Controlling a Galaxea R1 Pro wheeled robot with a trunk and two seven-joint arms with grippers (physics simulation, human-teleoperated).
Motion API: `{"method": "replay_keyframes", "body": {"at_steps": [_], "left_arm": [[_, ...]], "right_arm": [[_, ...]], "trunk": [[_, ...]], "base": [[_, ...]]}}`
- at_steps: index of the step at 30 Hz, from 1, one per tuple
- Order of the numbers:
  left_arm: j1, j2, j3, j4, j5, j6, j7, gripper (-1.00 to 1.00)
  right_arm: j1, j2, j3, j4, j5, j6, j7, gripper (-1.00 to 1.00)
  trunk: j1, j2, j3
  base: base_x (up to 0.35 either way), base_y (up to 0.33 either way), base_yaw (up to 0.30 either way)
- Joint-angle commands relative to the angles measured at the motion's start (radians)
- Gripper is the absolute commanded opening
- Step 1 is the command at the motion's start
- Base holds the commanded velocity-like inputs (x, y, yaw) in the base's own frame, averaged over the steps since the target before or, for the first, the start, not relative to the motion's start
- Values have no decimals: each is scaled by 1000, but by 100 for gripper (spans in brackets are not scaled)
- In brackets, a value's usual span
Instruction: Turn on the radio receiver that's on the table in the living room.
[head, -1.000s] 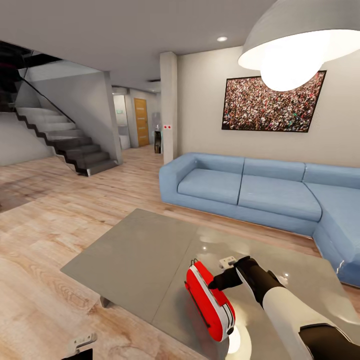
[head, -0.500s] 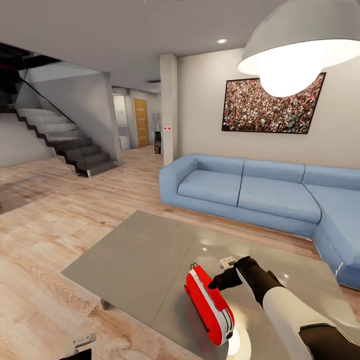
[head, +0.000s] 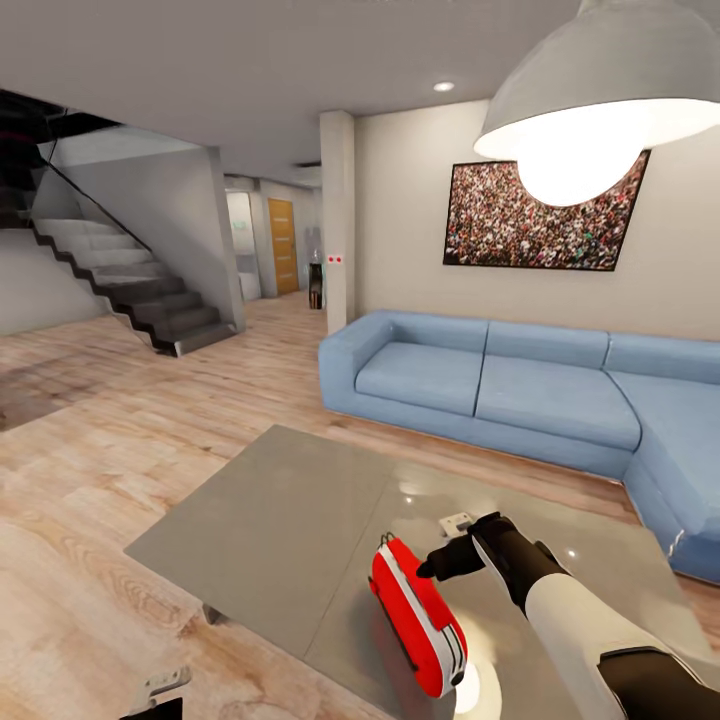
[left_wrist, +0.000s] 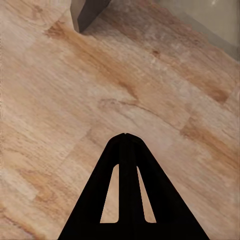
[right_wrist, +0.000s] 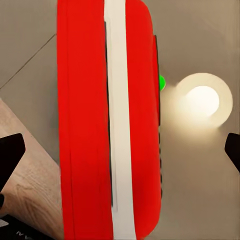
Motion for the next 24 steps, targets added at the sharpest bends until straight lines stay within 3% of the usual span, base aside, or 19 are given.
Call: {"method": "replay_keyframes", "body": {"at_steps": [1, 7, 24], "left_arm": [[0, 0, 0, 0, 0, 0, 0, -100], [0, 1, 0, 0, 0, 0, 0, -100], [0, -1, 0, 0, 0, 1, 0, -100]], "right_arm": [[0, 0, 0, 0, 1, 0, 0, 100], [0, 0, 0, 0, 2, 0, 0, 100], [0, 0, 0, 0, 2, 0, -2, 100]], "trunk": [[-4, 7, 3], [-27, 49, 22], [-92, 168, 75]], "base": [[0, 0, 0], [-126, -40, 0], [-306, -138, 0]]}}
